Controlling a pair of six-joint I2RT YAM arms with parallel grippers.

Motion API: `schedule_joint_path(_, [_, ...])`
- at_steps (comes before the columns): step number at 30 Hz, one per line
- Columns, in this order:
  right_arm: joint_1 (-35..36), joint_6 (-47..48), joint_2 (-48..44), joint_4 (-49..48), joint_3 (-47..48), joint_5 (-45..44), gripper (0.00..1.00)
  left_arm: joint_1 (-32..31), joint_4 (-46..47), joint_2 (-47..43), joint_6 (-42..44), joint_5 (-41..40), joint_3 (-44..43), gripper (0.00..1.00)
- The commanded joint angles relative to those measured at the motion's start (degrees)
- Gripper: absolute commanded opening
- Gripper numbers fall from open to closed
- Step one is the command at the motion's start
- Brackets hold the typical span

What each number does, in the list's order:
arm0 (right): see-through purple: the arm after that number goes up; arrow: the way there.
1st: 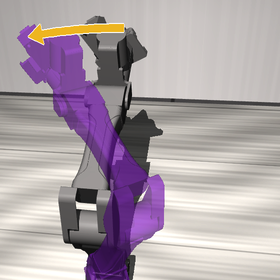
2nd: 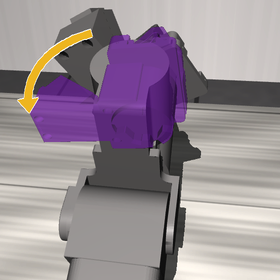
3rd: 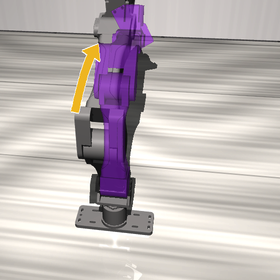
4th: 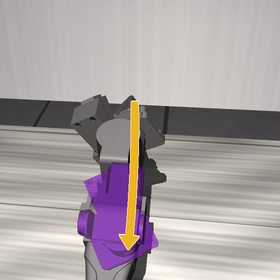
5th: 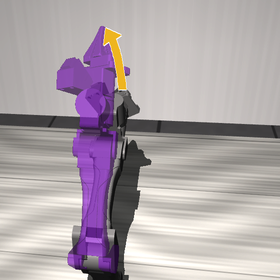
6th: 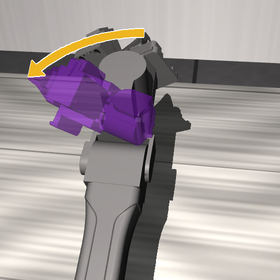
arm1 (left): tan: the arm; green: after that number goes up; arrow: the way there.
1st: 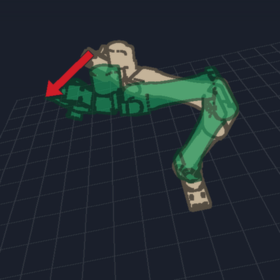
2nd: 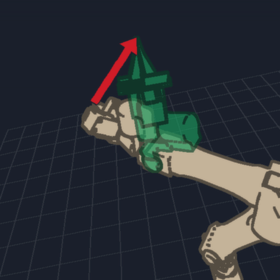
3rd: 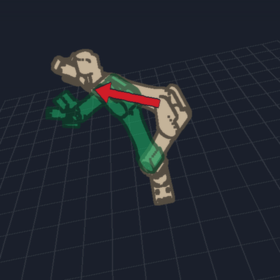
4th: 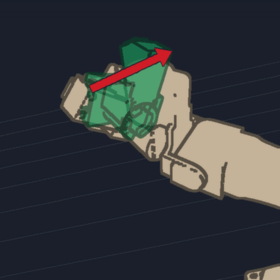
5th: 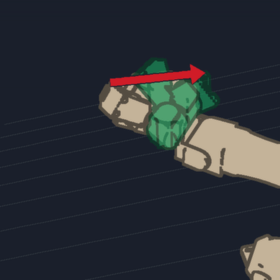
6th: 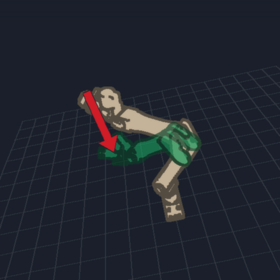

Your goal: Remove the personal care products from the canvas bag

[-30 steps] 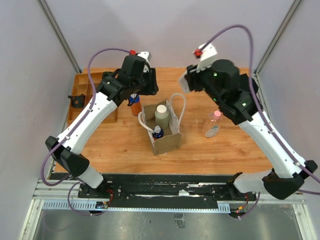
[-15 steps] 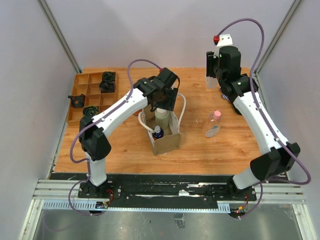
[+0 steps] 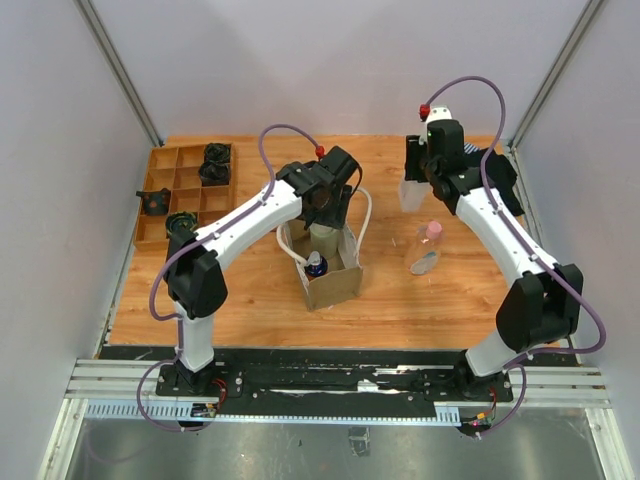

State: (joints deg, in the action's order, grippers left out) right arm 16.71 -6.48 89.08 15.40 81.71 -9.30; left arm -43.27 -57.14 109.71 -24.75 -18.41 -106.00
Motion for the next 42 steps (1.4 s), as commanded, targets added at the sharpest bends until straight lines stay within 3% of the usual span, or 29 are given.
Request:
schedule_joint_path(1, [-0.4,-2.6,-1.9,-10.7,-0.1,1.6,0.01,-0.3,2.6,0.5,-0.6,-0.4,2.1,0.71])
schedule_joint_path(7, [-0.4,-3.6,-1.7,-10.8,-3.0,2.4,0.01,-0.2,5.3,2.8,1.3,0.6,1.2,0.66])
schedule_joint_path(10, [-0.5,-4.0,-1.3,-10.1,-3.9,2.7,0.06,0.1,5.5,3.2,2.2,1.0,-0.9,0.51])
schedule_joint_path(15, [-1.0,-5.1,-0.4,-7.8,-5.2,2.6,0.25,0.6,8.2,0.2,3.2,0.2,-0.3,0.21])
schedule_joint_path(18, [-1.0,-4.7,-1.1,-7.8,-6.4,3.4,0.59,0.8,6.8,-0.7,3.4,-1.9,-1.7,0.01])
schedule_joint_path(20, [-1.0,-4.7,-2.6,-7.7,-7.2,3.3,0.82,0.8,5.6,-2.0,3.0,-5.8,-3.4,0.00])
schedule_joint_path(21, [-1.0,-5.2,-3.5,-7.0,-7.3,3.1,0.90,0.7,5.5,-3.0,2.9,-8.8,-4.0,0.00])
schedule_joint_path(24, [-0.8,-6.6,-6.9,-6.2,-7.7,5.2,0.98,0.8,7.1,-6.6,4.1,-14.2,-6.1,0.01])
schedule_joint_path(28, [1.5,-6.3,-11.5,-4.3,-7.6,10.3,0.97,1.5,4.7,-7.1,5.7,-16.9,-15.5,0.00])
schedule_joint_path(33, [9.8,-3.4,-17.7,-2.8,-8.7,12.8,0.87,6.9,1.9,-5.8,5.1,-12.0,-27.9,0.01])
schedule_joint_path(38, [13.3,-3.3,-20.2,-2.1,-10.7,12.1,0.86,12.8,1.6,-4.1,3.8,-1.2,-29.1,0.03])
schedule_joint_path(42, [13.3,-3.3,-19.7,-0.7,-9.9,12.7,0.86,13.1,0.7,-1.4,3.3,1.3,-28.7,0.01])
